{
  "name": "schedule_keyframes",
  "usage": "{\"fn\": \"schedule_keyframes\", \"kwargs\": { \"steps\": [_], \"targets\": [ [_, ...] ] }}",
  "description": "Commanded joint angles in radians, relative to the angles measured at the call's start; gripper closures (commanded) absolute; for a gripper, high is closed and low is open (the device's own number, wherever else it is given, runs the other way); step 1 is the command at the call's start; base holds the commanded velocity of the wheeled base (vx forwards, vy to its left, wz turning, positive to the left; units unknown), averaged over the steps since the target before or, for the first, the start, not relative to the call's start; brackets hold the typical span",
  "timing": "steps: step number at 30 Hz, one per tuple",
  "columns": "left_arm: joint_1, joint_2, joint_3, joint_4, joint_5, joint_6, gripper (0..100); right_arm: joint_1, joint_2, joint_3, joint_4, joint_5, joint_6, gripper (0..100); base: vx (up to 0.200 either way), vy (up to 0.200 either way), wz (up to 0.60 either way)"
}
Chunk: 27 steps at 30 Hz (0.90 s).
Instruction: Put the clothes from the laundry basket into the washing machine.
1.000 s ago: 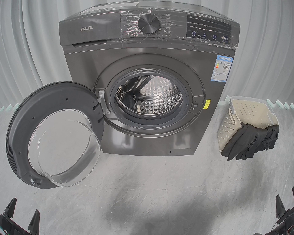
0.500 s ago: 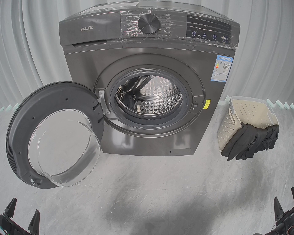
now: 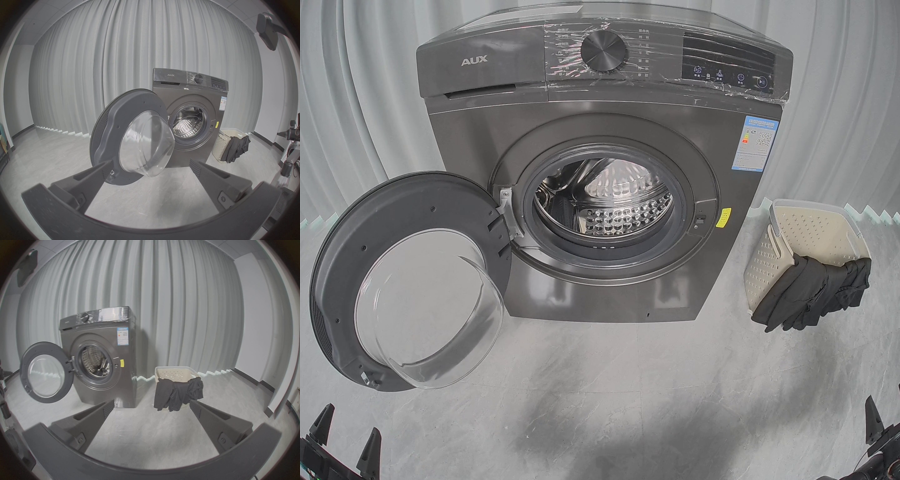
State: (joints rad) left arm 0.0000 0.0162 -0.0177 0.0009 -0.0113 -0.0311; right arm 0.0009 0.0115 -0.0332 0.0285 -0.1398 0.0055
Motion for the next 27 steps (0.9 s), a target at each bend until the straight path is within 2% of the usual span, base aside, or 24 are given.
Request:
{"fn": "schedule_keyframes", "kwargs": {
  "steps": [1, 6, 10, 14, 17, 19, 20, 21, 27],
  "targets": [
    [0.000, -0.015, 0.016, -0.001, 0.002, 0.005, 0, 0.002, -0.010, 0.001, 0.002, 0.009, 0.016, 0, 0.000, 0.000, 0.00],
    [0.000, -0.015, 0.016, -0.001, 0.002, 0.008, 0, 0.002, -0.010, 0.006, -0.007, 0.022, 0.025, 0, 0.000, 0.000, 0.00],
    [0.000, -0.015, 0.018, -0.001, 0.002, 0.010, 0, 0.002, -0.010, 0.007, -0.007, 0.039, 0.048, 0, 0.000, -0.200, 0.00],
    [0.000, -0.015, 0.018, -0.001, 0.002, 0.010, 0, 0.002, -0.010, 0.007, -0.009, 0.037, 0.070, 0, 0.000, -0.200, 0.00],
    [0.000, -0.015, 0.018, -0.001, 0.002, 0.010, 0, -0.001, -0.008, 0.007, -0.009, 0.039, 0.039, 0, 0.000, -0.200, 0.00],
    [0.000, -0.015, 0.018, -0.001, 0.002, 0.010, 0, -0.001, -0.010, 0.010, -0.001, 0.063, 0.022, 0, 0.000, -0.200, 0.00],
    [0.000, -0.015, 0.018, -0.001, 0.002, 0.010, 0, -0.002, -0.008, 0.018, 0.007, 0.124, 0.005, 0, 0.000, -0.200, 0.00],
    [0.000, -0.015, 0.018, -0.001, 0.002, 0.008, 0, -0.002, -0.007, 0.018, 0.011, 0.149, -0.002, 0, 0.000, -0.200, 0.00],
    [0.000, -0.015, 0.018, -0.001, 0.002, 0.010, 0, -0.002, -0.010, 0.021, 0.005, 0.135, -0.007, 0, 0.000, -0.200, 0.00]
  ]
}}
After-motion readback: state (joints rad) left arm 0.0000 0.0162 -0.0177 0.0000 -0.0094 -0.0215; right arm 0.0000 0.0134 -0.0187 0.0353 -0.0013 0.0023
